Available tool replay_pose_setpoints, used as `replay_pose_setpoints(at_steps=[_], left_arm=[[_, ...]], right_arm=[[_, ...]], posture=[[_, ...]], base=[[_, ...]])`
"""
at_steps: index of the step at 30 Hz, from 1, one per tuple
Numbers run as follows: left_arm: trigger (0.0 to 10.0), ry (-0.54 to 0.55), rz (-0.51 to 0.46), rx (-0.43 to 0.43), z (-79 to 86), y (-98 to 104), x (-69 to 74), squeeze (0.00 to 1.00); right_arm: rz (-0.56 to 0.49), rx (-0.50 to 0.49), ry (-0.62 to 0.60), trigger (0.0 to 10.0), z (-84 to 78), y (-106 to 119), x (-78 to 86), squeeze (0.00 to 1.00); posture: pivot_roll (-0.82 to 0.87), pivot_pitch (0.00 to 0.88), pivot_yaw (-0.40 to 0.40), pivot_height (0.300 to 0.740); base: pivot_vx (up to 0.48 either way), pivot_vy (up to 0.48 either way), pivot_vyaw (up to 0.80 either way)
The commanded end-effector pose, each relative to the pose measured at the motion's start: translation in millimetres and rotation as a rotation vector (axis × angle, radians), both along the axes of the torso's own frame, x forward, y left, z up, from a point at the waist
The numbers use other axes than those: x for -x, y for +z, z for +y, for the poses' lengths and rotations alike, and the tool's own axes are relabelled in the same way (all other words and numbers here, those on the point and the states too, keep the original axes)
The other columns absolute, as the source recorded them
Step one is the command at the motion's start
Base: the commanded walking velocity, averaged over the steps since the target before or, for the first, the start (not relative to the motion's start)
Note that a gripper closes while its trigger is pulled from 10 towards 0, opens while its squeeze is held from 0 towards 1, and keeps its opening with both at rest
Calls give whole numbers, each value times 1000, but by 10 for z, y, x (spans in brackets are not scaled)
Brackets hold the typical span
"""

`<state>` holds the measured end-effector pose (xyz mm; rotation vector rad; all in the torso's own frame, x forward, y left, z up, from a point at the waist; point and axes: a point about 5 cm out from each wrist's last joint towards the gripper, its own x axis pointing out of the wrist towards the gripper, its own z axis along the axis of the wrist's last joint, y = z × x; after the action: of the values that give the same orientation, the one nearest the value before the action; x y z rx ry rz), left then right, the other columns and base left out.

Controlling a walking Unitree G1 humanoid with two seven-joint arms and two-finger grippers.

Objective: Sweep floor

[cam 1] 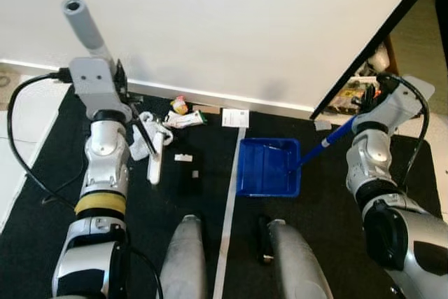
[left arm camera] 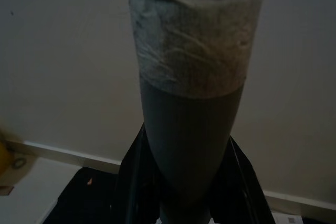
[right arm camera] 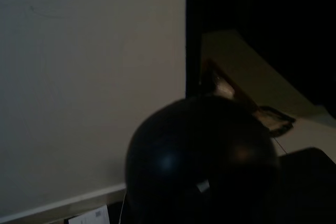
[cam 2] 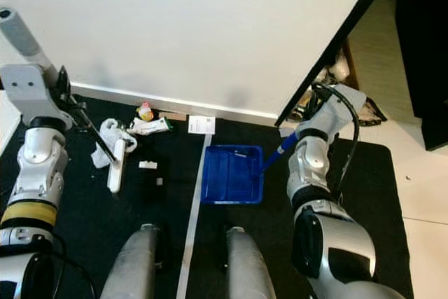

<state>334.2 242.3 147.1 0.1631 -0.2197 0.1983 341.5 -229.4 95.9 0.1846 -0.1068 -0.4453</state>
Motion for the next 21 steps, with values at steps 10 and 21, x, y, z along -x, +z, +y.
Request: replay_pose_setpoints(at_steps=[10, 21], left_arm=[[10000, -18, -28, -60, 39, 92, -44, 0], [10000, -3, 9, -101, 57, 101, -113, 0]], right_arm=[[-17, 12, -61, 10000, -121, -9, 70, 0], [-14, 14, -80, 10000, -157, -21, 93, 0]], posture=[[49, 142, -6, 731], [47, 147, -1, 731]], base=[[0, 480, 0], [0, 276, 0]])
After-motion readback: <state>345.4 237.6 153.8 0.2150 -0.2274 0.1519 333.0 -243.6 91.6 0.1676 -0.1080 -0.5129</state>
